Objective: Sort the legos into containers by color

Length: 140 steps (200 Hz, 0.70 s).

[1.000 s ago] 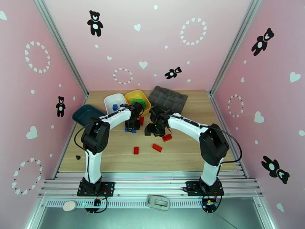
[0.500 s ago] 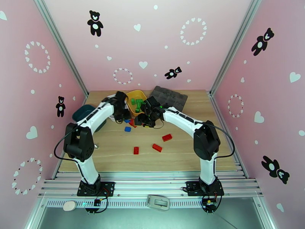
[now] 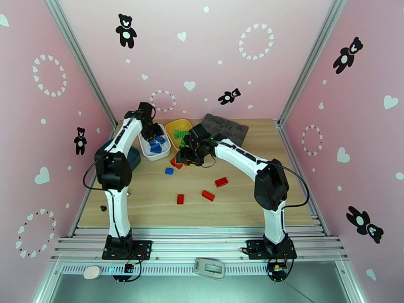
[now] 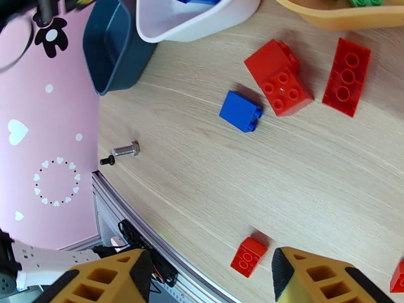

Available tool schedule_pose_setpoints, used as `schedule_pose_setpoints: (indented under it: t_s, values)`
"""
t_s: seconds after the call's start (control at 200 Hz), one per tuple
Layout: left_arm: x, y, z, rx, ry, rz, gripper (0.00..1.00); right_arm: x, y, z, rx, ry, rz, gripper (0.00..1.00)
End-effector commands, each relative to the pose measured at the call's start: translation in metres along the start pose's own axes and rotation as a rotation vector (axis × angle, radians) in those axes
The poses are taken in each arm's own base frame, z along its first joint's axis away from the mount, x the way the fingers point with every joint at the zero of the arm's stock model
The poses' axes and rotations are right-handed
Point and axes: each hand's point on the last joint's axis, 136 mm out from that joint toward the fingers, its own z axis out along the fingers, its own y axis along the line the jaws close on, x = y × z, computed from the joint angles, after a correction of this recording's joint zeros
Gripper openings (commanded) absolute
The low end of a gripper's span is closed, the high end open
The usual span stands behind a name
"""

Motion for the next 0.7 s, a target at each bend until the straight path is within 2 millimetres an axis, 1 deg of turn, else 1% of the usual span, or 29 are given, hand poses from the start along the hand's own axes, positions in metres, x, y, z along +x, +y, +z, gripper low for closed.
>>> schedule_pose_setpoints:
  t_s: [0.0,0.06,0.09,0.145,0.265,0.415,0.531,0.631,0.696]
  values:
    - [0.004,0.001,-0.009,-0.017,0.019,-0.004,0.58,0.005,-0.002,-0.014,0.034,-0.008,-0.015,0.68]
    - [0.006,0.002,-0.012,-0.022,0.015,-0.001,0.67,0.008,-0.005,-0.015,0.042,-0.008,-0.013,0.68]
    - [0.007,0.002,-0.015,-0.021,0.01,0.0,0.69,0.009,-0.006,-0.015,0.046,-0.007,-0.012,0.69]
    - [0.012,0.005,-0.019,-0.028,0.008,0.005,0.72,0.011,-0.009,-0.016,0.05,-0.008,-0.009,0.69]
    - [0.026,0.01,-0.031,-0.039,-0.007,0.02,0.72,0.016,-0.015,-0.016,0.069,-0.001,-0.005,0.69]
    - [0.059,0.014,-0.039,-0.06,-0.005,0.076,0.76,0.022,-0.024,-0.012,0.092,0.017,0.009,0.69]
    - [0.089,0.019,-0.039,-0.085,0.011,0.126,0.78,0.027,-0.029,-0.009,0.1,0.031,0.013,0.69]
    - [0.115,0.021,-0.035,-0.093,0.031,0.17,0.8,0.03,-0.032,-0.008,0.104,0.036,0.011,0.69]
    - [0.132,0.025,-0.029,-0.099,0.051,0.198,0.81,0.033,-0.035,-0.007,0.108,0.042,0.01,0.71]
